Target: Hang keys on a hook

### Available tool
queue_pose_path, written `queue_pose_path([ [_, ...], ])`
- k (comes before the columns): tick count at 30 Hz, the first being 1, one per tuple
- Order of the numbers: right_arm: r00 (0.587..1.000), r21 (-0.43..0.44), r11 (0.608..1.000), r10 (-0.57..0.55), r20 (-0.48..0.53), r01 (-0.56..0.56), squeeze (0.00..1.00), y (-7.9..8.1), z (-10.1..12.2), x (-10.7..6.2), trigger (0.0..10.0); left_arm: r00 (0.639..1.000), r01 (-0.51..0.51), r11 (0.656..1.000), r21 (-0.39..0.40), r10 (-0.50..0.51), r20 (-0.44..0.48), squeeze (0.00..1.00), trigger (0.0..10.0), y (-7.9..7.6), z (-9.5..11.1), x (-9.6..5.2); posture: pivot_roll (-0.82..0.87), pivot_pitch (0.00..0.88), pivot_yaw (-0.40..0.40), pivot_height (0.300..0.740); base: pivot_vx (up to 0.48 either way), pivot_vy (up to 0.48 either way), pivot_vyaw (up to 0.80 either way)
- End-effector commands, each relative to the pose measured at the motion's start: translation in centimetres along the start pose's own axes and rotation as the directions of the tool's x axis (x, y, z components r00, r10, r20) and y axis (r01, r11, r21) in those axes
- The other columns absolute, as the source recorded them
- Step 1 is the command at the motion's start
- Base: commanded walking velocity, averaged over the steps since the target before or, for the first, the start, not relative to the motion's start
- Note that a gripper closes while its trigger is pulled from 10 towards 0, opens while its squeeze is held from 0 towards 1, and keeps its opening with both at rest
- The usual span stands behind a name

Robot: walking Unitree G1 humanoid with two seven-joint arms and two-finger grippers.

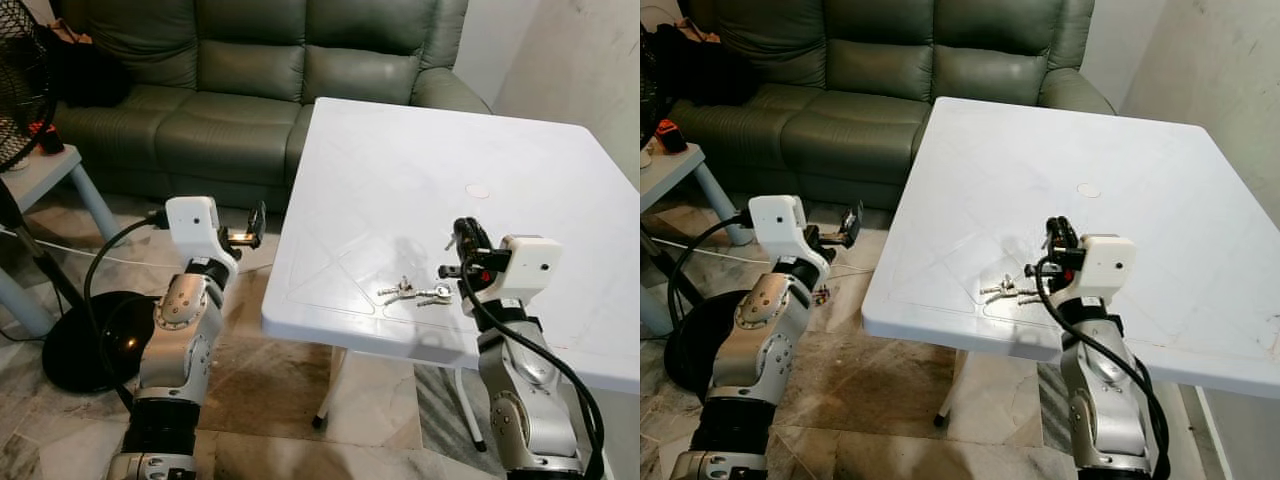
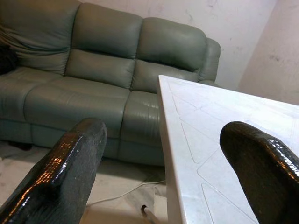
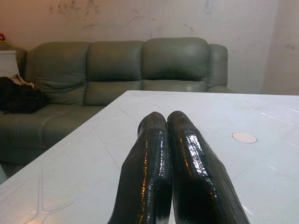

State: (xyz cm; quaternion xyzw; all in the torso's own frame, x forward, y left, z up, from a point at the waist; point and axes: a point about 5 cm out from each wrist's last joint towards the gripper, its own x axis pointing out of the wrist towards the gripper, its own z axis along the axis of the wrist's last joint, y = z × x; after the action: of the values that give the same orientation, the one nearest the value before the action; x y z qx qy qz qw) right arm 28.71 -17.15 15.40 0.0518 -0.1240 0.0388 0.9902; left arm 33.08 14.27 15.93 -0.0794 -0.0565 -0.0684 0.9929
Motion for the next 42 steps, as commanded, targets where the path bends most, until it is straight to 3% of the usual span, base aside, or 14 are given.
queue_pose_path([
  [1,1.0,-0.009,1.0,0.006,0.008,-0.006,0.0,-0.15,0.39,0.2,10.0,1.0,0.007,1.0,0.007,-0.007,0.006,0.0,10.0,-0.23,0.16,-0.11,0.13,0.0,-0.058,0.74,0.0,0.0,0.0],
  [13,1.0,-0.016,1.0,0.02,0.001,-0.02,0.0,-0.25,0.38,0.52,10.0,0.999,0.034,0.999,-0.007,-0.034,0.025,0.0,10.0,-0.76,0.5,0.13,0.13,0.0,-0.065,0.74,0.0,-0.022,0.0],
  [42,0.999,-0.013,0.999,0.037,-0.018,-0.037,0.0,-0.34,0.4,0.58,10.0,0.999,0.027,0.999,-0.042,-0.026,0.024,0.0,10.0,-1.02,0.22,-0.08,0.13,0.0,-0.08,0.74,0.0,-0.44,0.0],
])
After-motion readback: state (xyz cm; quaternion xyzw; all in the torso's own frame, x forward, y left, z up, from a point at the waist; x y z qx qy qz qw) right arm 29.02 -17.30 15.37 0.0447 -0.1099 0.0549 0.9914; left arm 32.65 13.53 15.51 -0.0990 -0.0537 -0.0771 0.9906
